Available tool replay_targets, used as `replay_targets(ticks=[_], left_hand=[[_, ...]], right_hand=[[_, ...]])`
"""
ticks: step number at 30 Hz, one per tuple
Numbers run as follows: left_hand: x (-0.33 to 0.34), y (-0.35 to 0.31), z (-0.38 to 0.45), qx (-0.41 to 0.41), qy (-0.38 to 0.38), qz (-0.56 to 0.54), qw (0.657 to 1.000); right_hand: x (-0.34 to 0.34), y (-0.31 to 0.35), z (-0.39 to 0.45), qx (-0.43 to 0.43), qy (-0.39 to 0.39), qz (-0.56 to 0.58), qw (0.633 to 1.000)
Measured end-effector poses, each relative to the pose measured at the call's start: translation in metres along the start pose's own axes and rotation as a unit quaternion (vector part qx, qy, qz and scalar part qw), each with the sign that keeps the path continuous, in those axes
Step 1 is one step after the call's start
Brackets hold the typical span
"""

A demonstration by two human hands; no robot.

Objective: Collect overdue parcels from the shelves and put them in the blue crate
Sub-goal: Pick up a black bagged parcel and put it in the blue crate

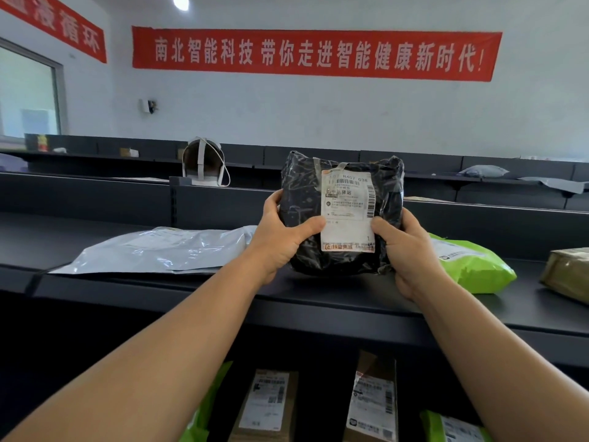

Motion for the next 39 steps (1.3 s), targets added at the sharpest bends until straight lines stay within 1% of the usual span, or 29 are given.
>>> replay_targets(ticks=[11, 17, 21, 31, 39], left_hand=[[0.003, -0.014, -0.018, 0.031, -0.011, -0.002, 0.999], [0.019, -0.031, -0.036, 0.049, -0.005, -0.011, 0.999], [0.036, -0.044, -0.052, 0.062, 0.009, -0.033, 0.998], [0.111, -0.064, -0.077, 0.071, 0.048, -0.097, 0.992], [0.195, -0.073, -0.084, 0.057, 0.112, -0.160, 0.979]], right_hand=[[0.002, 0.022, -0.026, -0.023, -0.018, 0.001, 1.000], [-0.008, 0.046, -0.056, -0.037, -0.061, -0.053, 0.996], [-0.017, 0.070, -0.085, -0.051, -0.083, -0.054, 0.994], [-0.070, 0.116, -0.160, -0.083, -0.183, -0.099, 0.974], [-0.134, 0.148, -0.209, -0.109, -0.269, -0.120, 0.949]])
Point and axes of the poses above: each hand's wrist, its own z-axis towards the middle knuckle, its own x-axis out of the palm, y = z × x, the point moved 8 cm from there along z, towards the middle knuckle, and after that the axes turned 12 degrees about y, right-handed, at the moved point
